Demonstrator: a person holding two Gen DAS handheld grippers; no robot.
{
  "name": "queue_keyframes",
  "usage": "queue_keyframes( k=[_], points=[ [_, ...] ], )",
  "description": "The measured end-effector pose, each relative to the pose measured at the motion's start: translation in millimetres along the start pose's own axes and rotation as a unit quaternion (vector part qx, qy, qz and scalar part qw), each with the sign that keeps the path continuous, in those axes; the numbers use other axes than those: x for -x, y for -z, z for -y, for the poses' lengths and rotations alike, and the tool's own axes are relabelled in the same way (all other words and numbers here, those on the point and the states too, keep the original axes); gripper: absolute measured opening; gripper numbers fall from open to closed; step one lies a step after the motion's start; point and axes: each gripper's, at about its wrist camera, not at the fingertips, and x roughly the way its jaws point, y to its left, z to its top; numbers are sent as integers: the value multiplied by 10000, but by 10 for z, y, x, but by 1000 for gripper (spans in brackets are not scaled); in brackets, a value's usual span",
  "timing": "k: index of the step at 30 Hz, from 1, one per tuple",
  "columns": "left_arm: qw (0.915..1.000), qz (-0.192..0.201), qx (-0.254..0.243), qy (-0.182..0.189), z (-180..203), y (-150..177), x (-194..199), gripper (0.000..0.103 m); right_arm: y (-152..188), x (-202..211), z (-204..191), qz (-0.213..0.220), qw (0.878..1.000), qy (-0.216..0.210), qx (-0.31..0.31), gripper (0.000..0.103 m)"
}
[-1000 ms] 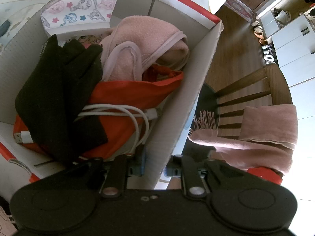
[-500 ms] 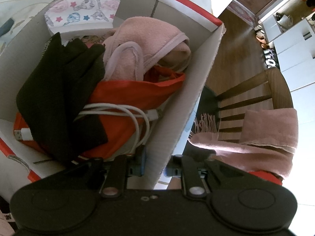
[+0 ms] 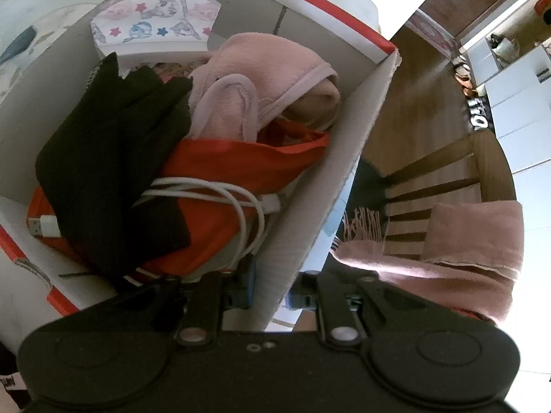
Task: Organize objects
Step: 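Carry the hair tie with the left gripper over the box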
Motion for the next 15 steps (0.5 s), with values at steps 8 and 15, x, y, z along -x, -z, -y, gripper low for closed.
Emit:
queue_keyframes(
  k=[8, 15],
  points=[
    [9951, 93, -876, 446, 772, -290, 36, 7, 43, 38, 10, 98, 9999, -47, -12, 14],
    [9862, 133, -1533, 611, 1347, -588, -176, 7, 61, 68, 5, 165, 9998, -79, -5, 13]
  ],
)
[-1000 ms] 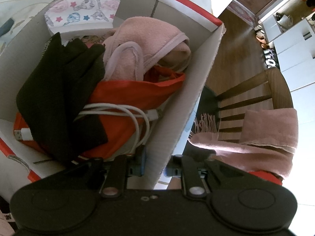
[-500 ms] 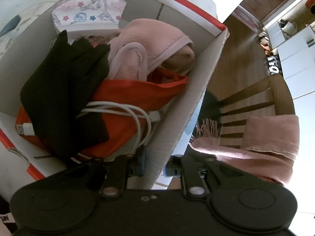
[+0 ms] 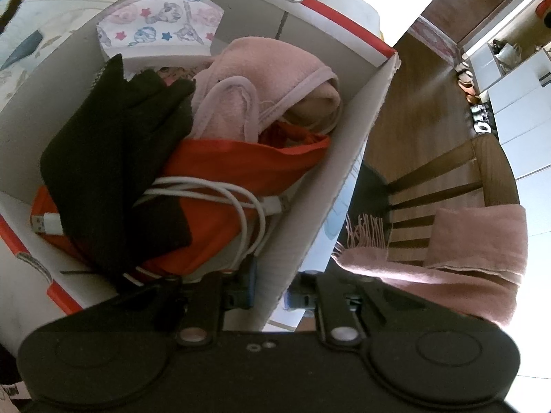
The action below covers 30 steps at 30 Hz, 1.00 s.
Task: Organize objects
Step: 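Carry the hair tie with the left gripper over the box, then lower the hair tie into the box and open the left gripper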
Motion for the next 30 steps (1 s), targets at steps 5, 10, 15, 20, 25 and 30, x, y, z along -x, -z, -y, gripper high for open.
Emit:
queue_keyframes(
  k=[5, 10, 15, 20, 25, 30],
  points=[
    [9996, -53, -269, 23, 179, -213, -284, 7, 6, 15, 6, 20, 10000, -35, -12, 13],
    [9989, -228, -414, -36, 266, -317, -590, 7, -3, 24, 17, 13, 10000, -56, 0, 13],
    [9980, -397, -497, -58, 310, -361, -871, 7, -2, 20, 21, 11, 10000, -77, 0, 12],
    [9972, -610, -432, -43, 308, -324, -1138, 7, -8, 24, 26, 7, 10000, -81, 7, 12],
    [9955, -813, -481, 24, 365, -251, -1333, 7, -5, 14, 27, 6, 10000, -85, -4, 12],
    [9943, -936, -497, 63, 412, -205, -1445, 7, -3, 16, 31, 9, 10000, -85, -15, 12]
  ],
)
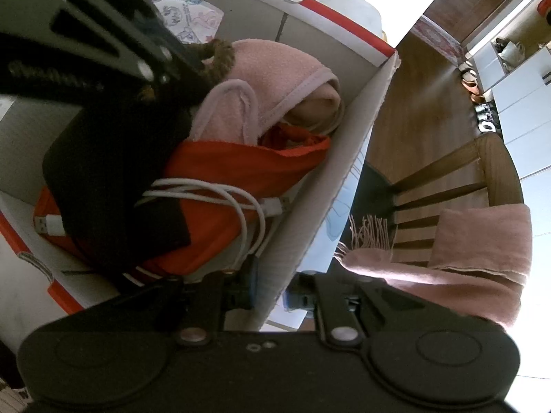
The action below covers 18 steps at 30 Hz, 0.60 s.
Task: Organize objects
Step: 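Lower the hair tie into the box and open the left gripper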
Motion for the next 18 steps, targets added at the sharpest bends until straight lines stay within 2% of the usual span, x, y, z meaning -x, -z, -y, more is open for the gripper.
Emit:
queue_keyframes(
  k=[5, 14, 16, 18],
  points=[
    [9999, -83, 112, -27, -13, 19, -76, 7, 4, -3, -4, 7, 10000, 9, -15, 12],
    [9996, 59, 269, -84, -46, 70, 27, 9, 6, -4, -3, 4, 10000, 13, -6, 12],
    [9995, 88, 263, -115, -50, 87, 56, 11, -2, 3, 3, 0, 10000, 13, -10, 12],
    [9993, 109, 333, -121, -67, 119, 99, 20, 4, -2, -3, 3, 10000, 15, -10, 12]
  ],
)
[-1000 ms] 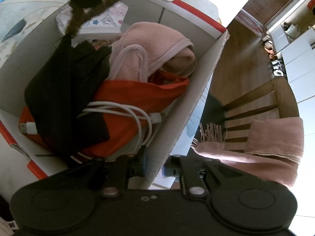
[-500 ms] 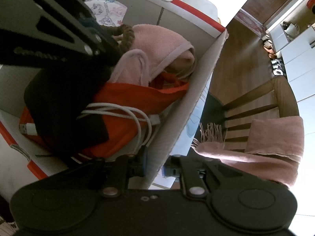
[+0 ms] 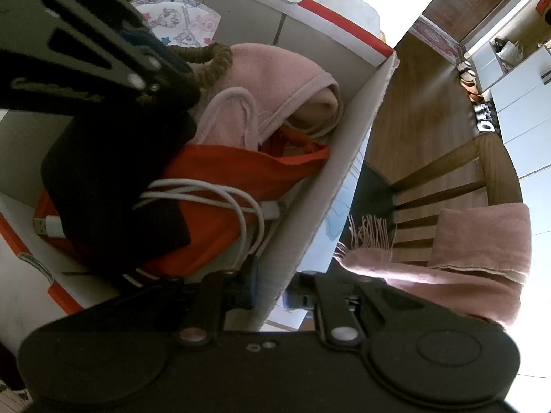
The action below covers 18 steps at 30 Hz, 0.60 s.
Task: Organize objects
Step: 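Lower the hair tie into the box and open the left gripper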
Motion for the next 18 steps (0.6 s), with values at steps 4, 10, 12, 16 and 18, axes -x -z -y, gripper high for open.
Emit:
queue_keyframes(
  k=[4, 10, 12, 16, 18],
  points=[
    [9997, 195, 115, -56, -28, 71, 136, 45, -5, 14, 9, -1, 10000, 15, -1, 13],
    [9973, 635, 363, 10, -90, 194, 464, 62, -12, 27, 27, -21, 10000, 22, -54, 13],
    [9958, 757, 501, 61, -130, 248, 579, 64, -15, 35, 29, -29, 10000, 32, -59, 13],
    [9928, 1003, 648, 70, -176, 352, 779, 65, -18, 45, 23, -33, 9999, 49, -86, 13],
    [9914, 1100, 706, 57, -187, 405, 868, 65, -13, 64, 23, -21, 9999, 49, -126, 13]
  ],
)
